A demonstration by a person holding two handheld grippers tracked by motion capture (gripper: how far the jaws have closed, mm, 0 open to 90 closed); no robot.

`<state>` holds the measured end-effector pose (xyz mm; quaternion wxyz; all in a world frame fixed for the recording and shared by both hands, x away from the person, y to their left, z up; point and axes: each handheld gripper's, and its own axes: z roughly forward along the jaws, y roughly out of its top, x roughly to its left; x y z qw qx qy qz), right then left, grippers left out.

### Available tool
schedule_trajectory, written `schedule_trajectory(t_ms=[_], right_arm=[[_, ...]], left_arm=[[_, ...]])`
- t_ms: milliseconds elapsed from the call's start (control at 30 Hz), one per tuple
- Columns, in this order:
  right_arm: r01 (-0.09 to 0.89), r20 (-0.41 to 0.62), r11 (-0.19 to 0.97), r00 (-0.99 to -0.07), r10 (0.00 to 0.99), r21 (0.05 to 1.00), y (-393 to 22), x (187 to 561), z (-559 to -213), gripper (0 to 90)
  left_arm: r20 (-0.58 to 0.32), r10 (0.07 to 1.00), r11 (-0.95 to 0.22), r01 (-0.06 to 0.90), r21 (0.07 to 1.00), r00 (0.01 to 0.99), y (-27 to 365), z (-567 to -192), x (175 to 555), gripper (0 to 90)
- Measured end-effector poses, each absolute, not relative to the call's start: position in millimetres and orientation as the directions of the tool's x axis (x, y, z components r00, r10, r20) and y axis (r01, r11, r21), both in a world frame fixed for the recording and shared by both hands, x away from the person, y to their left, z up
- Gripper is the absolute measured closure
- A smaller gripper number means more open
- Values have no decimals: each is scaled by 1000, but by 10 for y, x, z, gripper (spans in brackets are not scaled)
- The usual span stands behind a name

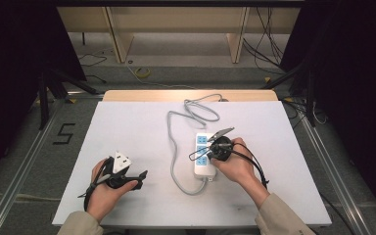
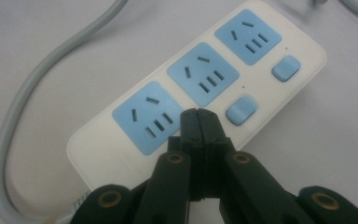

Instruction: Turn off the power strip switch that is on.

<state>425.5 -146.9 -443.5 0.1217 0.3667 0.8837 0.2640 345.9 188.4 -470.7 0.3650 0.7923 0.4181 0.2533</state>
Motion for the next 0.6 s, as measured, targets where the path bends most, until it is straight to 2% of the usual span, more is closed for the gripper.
schedule_trajectory(t_ms=[600], right_arm=[[587, -12, 599, -709, 705, 544, -1493, 4228, -4403, 900]], left_arm=[[93, 850, -380, 480, 791, 519, 1888, -4705, 3455, 172]])
